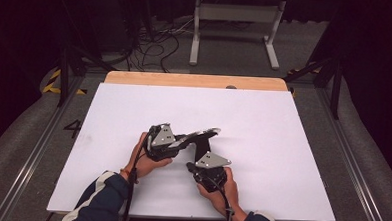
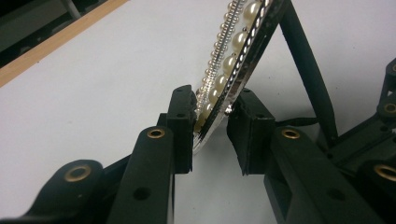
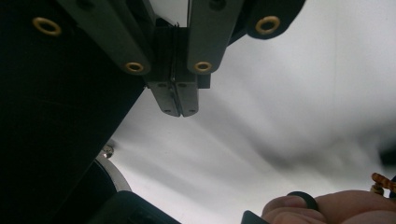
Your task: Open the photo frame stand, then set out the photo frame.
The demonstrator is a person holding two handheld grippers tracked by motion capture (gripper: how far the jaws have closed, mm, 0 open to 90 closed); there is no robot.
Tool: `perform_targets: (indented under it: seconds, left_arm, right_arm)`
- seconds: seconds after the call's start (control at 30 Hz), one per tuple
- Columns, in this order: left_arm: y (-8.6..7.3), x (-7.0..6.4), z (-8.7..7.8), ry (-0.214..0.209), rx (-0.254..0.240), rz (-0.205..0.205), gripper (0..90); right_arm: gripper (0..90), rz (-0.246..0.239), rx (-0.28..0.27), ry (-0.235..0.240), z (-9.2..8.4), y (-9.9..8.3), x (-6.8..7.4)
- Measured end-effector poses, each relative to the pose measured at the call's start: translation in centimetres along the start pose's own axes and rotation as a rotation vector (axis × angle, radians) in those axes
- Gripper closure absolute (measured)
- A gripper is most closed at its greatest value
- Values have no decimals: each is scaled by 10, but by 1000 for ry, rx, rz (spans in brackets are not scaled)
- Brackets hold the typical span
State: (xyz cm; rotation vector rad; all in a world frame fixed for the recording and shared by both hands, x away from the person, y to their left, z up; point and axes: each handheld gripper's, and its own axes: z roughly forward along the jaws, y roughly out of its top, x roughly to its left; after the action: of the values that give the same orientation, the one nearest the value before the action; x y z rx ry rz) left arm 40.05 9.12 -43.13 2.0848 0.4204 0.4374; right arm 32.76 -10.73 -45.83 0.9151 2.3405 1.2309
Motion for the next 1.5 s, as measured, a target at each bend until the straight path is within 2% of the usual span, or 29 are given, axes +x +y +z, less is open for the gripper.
perform_targets:
  seconds: [0.27, 0.77, 1.07, 1.5]
  left_arm:
    - [1, -2, -3, -3, -9, -4, 733]
    - [4, -7, -6, 1, 19, 50, 739]
    - [4, -9, -5, -1, 22, 53, 740]
    - [4, -8, -3, -2, 5, 46, 734]
  right_arm:
    - [900, 1, 9, -6, -2, -2, 0]
    - [900, 33, 11, -4, -7, -5, -3]
    - [900, 48, 3, 4, -8, -7, -6]
    - [900, 49, 24, -18, -8, -10, -3]
